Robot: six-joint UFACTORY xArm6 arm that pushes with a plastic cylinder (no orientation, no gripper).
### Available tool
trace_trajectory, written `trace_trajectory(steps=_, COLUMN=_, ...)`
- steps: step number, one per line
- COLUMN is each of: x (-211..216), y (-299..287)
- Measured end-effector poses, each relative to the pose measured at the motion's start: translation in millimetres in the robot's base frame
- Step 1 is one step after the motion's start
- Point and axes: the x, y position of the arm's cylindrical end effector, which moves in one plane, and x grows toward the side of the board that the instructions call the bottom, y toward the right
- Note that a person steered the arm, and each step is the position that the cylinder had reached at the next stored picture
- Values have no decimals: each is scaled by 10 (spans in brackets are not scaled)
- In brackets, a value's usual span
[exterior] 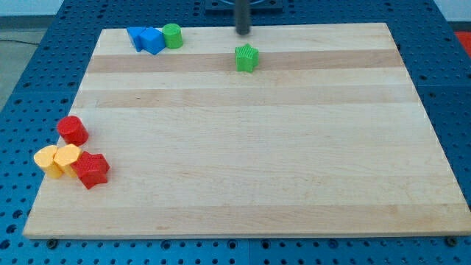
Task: Slide the green star into the green circle
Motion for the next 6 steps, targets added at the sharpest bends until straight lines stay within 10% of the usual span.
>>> trace_trajectory(steps=2, x=774, y=1089)
trace_trajectory(steps=3, x=1277, y=911)
trace_trajectory(steps=6, x=939, y=-672)
